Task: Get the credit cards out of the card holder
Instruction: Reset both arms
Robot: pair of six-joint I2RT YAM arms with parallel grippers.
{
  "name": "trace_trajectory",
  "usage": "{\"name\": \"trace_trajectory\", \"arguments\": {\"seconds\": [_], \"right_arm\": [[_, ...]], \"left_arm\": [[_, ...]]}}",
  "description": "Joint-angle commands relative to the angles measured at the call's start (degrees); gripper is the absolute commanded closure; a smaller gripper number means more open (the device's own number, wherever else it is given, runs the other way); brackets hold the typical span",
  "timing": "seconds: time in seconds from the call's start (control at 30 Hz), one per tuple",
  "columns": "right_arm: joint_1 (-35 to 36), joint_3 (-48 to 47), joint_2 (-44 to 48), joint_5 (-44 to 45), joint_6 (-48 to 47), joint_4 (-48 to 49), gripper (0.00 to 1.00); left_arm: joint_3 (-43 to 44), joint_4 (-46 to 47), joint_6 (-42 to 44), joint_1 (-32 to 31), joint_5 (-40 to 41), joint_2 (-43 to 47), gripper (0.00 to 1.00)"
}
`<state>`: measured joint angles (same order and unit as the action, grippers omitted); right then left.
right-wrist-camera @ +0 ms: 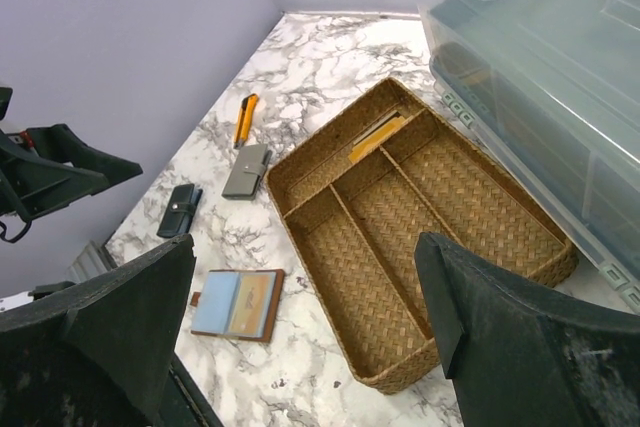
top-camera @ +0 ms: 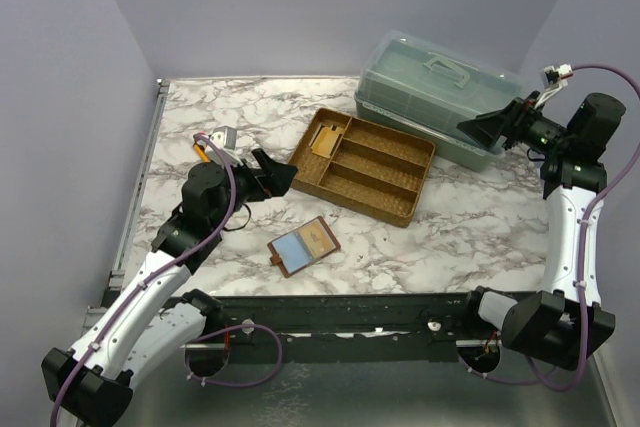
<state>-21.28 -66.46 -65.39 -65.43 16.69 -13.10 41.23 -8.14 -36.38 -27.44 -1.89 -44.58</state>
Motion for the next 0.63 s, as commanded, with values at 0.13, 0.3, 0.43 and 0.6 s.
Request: {"name": "trace_trajectory", "arguments": {"seconds": [0.13, 0.3, 0.43, 0.6], "right_arm": [[-0.7, 0.5, 1.1, -0.4, 0.4, 1.0, 0.00], [-0.9, 0.5, 1.0, -0.3, 0.4, 1.1, 0.00], [-1.2, 0.5, 1.1, -0.3, 0.4, 1.1, 0.00], [-1.5, 0.5, 1.1, -0.3, -0.4, 1.1, 0.00]], "left_arm": [[-1.2, 0.5, 0.7, 0.4, 1.4, 1.2, 0.01], [-1.3, 0.3, 0.8, 0.4, 1.5, 1.3, 0.01], [-1.4, 0.2, 0.8, 0.5, 1.5, 1.5, 0.01], [-1.4, 0.1, 0.9, 0.5, 1.5, 1.7, 0.01]]}}
